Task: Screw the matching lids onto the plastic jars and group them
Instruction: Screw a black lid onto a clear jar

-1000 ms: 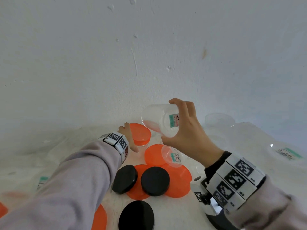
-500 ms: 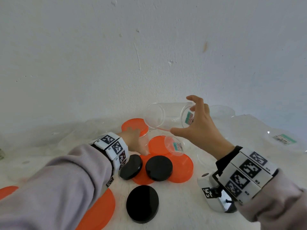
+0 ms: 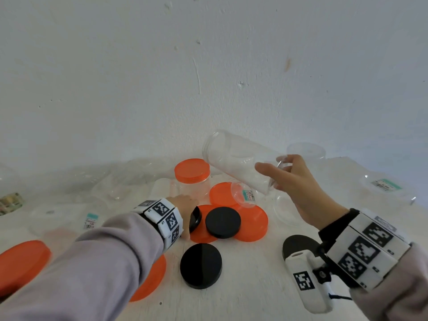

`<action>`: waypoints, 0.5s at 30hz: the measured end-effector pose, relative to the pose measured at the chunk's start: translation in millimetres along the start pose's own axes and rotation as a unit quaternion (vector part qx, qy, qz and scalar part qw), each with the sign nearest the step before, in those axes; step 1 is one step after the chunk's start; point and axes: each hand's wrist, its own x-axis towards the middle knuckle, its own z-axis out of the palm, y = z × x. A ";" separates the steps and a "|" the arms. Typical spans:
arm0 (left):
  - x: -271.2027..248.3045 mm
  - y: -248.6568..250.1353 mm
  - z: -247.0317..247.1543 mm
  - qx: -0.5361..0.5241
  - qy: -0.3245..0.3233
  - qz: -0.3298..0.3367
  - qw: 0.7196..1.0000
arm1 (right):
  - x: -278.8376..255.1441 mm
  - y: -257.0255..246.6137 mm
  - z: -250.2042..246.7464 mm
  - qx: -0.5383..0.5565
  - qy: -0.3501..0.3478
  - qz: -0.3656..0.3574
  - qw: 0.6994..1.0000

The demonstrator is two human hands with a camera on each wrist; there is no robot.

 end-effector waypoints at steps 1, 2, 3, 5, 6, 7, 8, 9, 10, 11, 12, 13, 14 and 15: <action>1.3 0.4 1.9 0.021 0.007 -0.006 1.000 | -3.3 0.7 -0.4 0.016 -0.016 0.017 1.000; 2.3 0.8 3.8 0.040 0.016 -0.010 0.999 | -6.7 1.7 -0.8 0.033 -0.031 0.035 0.998; 3.1 1.0 5.4 0.053 0.026 -0.008 0.998 | -9.9 2.7 -1.2 0.051 -0.045 0.053 0.996; 3.9 1.0 7.7 0.068 0.034 0.002 0.997 | -15.1 4.6 -3.0 0.080 -0.075 0.087 0.990; 3.5 0.2 8.9 0.074 0.034 0.005 0.997 | -16.9 5.9 -4.2 0.088 -0.090 0.102 0.987; 3.6 0.0 9.0 0.077 0.038 0.007 0.996 | -18.0 7.7 -5.8 0.094 -0.107 0.118 0.983; 2.8 -0.6 9.4 0.076 0.042 0.007 0.996 | -18.8 9.9 -7.7 0.099 -0.124 0.135 0.978; 2.5 -0.9 9.3 0.069 0.045 0.008 0.997 | -19.5 12.4 -9.6 0.103 -0.142 0.152 0.973; 1.4 -1.7 9.4 0.053 0.048 0.009 0.997 | -20.3 14.7 -11.4 0.106 -0.159 0.168 0.967; 0.5 -2.6 8.9 0.025 0.050 0.010 0.998 | -21.6 17.1 -13.0 0.110 -0.174 0.182 0.962; -1.2 -3.7 8.3 -0.013 0.052 0.011 0.998 | -22.8 19.9 -14.8 0.115 -0.187 0.195 0.956; -3.0 -4.9 7.2 -0.054 0.056 0.013 0.997 | -23.7 23.2 -16.5 0.119 -0.198 0.206 0.951; -5.7 -6.1 6.0 -0.092 0.062 0.018 0.994 | -24.3 26.5 -18.1 0.121 -0.207 0.214 0.947; -8.5 -7.3 4.9 -0.123 0.067 0.022 0.990 | -24.9 29.7 -19.9 0.117 -0.215 0.219 0.945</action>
